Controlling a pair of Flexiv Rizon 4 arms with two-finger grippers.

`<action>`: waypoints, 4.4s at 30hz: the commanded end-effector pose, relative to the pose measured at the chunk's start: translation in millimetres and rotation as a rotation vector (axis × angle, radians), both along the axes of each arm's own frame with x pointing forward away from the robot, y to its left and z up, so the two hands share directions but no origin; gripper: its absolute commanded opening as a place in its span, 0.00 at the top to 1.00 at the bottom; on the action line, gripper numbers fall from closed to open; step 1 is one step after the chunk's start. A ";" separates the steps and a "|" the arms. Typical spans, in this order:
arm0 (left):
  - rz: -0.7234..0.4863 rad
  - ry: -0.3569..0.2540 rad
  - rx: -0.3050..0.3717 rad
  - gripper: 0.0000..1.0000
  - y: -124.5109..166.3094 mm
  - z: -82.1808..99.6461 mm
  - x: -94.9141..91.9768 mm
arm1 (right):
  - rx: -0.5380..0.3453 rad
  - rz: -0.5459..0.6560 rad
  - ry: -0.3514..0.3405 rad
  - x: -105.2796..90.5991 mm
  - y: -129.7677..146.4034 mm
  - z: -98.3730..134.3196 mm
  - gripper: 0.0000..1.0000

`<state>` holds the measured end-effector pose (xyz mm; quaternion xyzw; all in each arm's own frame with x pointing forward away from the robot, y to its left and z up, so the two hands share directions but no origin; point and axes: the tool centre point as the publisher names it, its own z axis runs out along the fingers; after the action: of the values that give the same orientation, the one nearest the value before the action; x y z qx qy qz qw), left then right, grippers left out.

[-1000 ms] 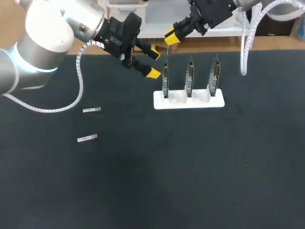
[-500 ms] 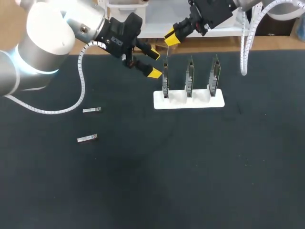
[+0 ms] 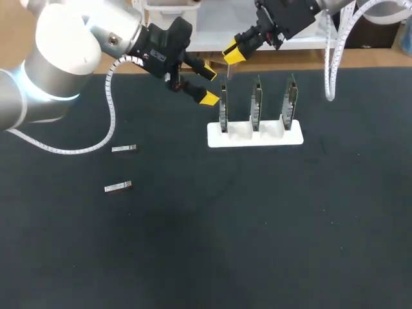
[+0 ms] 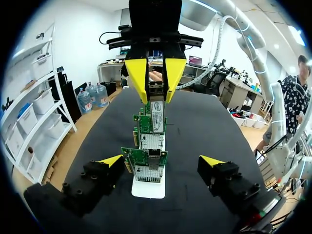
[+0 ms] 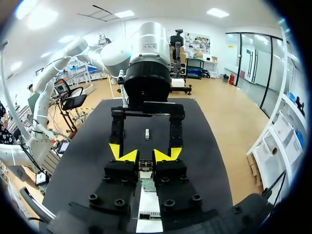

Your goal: Pick up the optical module with the left hand, and insert it into the network port with the right hand.

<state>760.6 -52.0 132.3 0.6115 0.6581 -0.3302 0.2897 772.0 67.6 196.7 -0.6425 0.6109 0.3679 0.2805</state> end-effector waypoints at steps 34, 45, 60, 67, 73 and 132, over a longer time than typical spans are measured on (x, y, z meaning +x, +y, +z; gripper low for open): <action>0.003 0.000 0.003 0.00 -0.5 -0.1 -0.4 | -0.005 0.000 0.001 -7.9 15.6 -7.9 1.00; 0.003 0.000 0.003 0.00 -0.5 -0.1 -0.4 | 0.002 -0.016 -0.009 -4.0 10.7 -4.3 1.00; 0.003 0.000 0.003 0.00 -0.5 -0.1 -0.4 | -0.008 -0.033 -0.004 -1.5 6.5 -6.8 1.00; 0.003 0.000 0.003 0.00 -0.5 -0.1 -0.4 | -0.025 -0.031 0.004 -1.3 8.5 -12.3 1.00; 0.003 0.000 0.003 0.00 -0.5 -0.1 -0.4 | -0.035 -0.016 0.004 -1.1 13.3 -14.6 1.00; 0.003 0.000 0.003 0.00 -0.5 -0.1 -0.4 | -0.065 -0.024 0.002 -2.4 12.5 -24.5 1.00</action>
<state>760.6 -52.0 131.9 0.6116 0.6579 -0.3301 0.2902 773.6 79.6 173.6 -0.6447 0.6287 0.3480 0.2608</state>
